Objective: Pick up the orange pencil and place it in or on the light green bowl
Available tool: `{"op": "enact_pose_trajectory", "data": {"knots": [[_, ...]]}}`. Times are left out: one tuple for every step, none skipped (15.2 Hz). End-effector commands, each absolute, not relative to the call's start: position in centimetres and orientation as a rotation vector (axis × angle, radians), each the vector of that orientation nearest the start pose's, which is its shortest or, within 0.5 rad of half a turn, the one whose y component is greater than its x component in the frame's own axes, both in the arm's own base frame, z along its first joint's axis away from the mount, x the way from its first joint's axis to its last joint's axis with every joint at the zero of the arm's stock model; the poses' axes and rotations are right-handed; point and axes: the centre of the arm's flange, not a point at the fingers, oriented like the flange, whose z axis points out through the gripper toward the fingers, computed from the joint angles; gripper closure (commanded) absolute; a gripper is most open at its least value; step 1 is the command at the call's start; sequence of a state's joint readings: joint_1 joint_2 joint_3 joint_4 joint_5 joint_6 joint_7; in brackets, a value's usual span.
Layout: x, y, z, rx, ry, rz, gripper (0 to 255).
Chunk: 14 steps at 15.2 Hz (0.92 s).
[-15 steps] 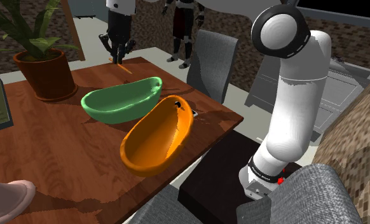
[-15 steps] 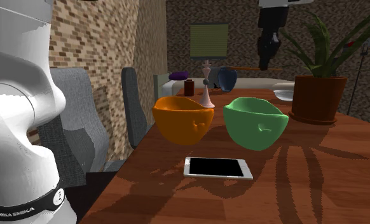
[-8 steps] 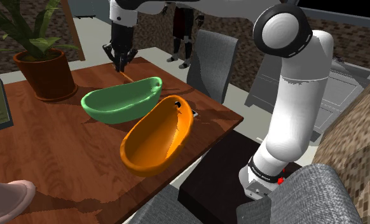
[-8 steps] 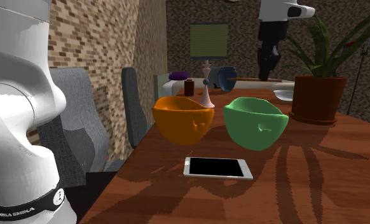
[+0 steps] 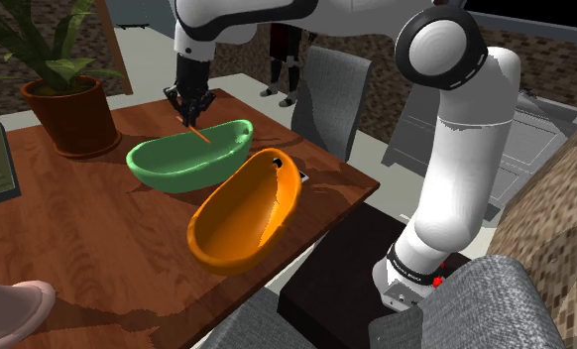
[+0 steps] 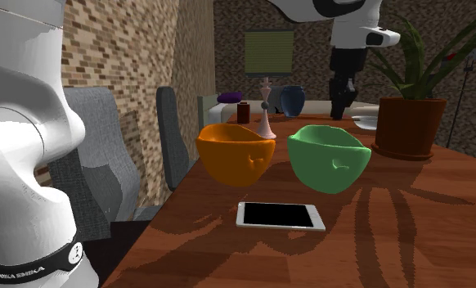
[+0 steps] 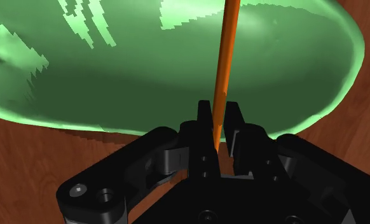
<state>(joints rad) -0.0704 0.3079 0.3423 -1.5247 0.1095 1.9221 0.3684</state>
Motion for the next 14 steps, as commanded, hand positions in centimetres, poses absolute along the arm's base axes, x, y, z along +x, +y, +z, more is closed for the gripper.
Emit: {"op": "enact_pose_trajectory", "data": {"knots": [[64.16,15.84,49.83,-2.904,0.217,-0.054,255],[64.16,15.84,49.83,-2.904,0.217,-0.054,255],[64.16,15.84,49.83,-2.904,0.217,-0.054,255],[64.16,15.84,49.83,-2.904,0.217,-0.054,255],[64.16,15.84,49.83,-2.904,0.217,-0.054,255],[64.16,15.84,49.83,-2.904,0.217,-0.054,255],[64.16,15.84,49.83,-2.904,0.217,-0.054,255],[64.16,15.84,49.83,-2.904,0.217,-0.053,255],[64.16,15.84,49.83,-2.904,0.217,-0.053,0],[64.16,15.84,49.83,-2.904,0.217,-0.053,0],[64.16,15.84,49.83,-2.904,0.217,-0.053,0],[64.16,15.84,49.83,-2.904,0.217,-0.053,0],[64.16,15.84,49.83,-2.904,0.217,-0.053,0],[64.16,15.84,49.83,-2.904,0.217,-0.053,0]]}}
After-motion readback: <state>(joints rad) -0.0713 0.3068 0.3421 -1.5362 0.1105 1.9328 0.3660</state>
